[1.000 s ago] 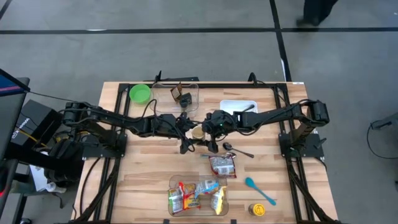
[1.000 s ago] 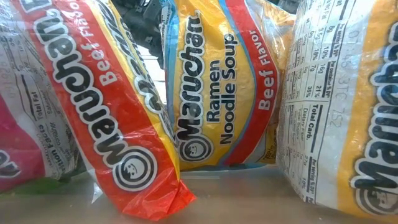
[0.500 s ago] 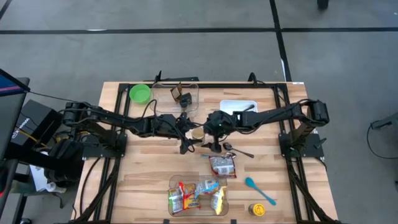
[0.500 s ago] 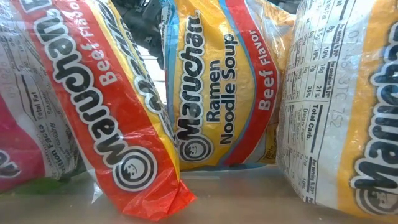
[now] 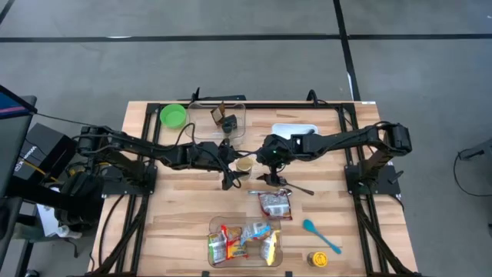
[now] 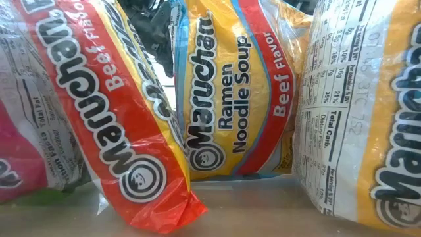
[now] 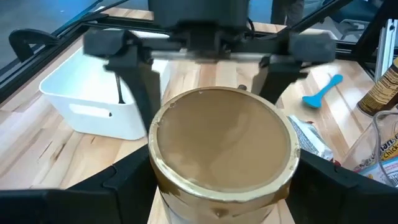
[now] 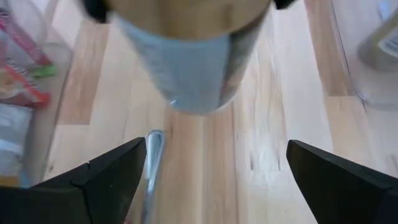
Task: Pick & Place Food Item
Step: Put the gold seasoning bottle into the top transparent bin
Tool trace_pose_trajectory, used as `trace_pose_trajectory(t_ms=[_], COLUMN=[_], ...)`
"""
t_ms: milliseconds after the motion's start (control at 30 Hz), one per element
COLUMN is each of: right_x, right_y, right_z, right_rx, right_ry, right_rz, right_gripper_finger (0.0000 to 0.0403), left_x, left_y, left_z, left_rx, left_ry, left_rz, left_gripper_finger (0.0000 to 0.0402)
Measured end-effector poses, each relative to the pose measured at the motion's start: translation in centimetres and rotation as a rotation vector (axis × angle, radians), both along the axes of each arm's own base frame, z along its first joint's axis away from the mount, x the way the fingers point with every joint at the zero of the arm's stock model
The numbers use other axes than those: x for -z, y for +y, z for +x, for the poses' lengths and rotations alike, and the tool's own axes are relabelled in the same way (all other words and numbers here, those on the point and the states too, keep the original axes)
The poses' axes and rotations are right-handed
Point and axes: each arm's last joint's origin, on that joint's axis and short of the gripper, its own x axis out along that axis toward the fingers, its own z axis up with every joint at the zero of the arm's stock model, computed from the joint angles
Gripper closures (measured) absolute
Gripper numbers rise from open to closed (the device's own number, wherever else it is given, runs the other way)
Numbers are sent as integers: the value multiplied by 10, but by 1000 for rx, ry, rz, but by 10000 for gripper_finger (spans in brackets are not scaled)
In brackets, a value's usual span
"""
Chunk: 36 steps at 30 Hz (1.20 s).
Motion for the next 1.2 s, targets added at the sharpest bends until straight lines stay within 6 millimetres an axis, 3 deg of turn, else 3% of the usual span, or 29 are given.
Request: trace_pose_trajectory(t_ms=[333,800,1200], right_x=[-25,-27,-28], right_y=[16,30,33], right_z=[-15,-13,-12], right_rx=[-23,-43,-50], right_ry=[-29,-56,-72], right_rz=[-37,-73,-71], right_gripper_finger=[21,21,21], left_x=[-21,-65,-66], left_y=[17,47,83], left_z=[-16,-76,-97], left_rx=[-64,-344,-638], left_ry=[-21,0,43], left_rz=[3,68,95], left_gripper_finger=[125,123,125])
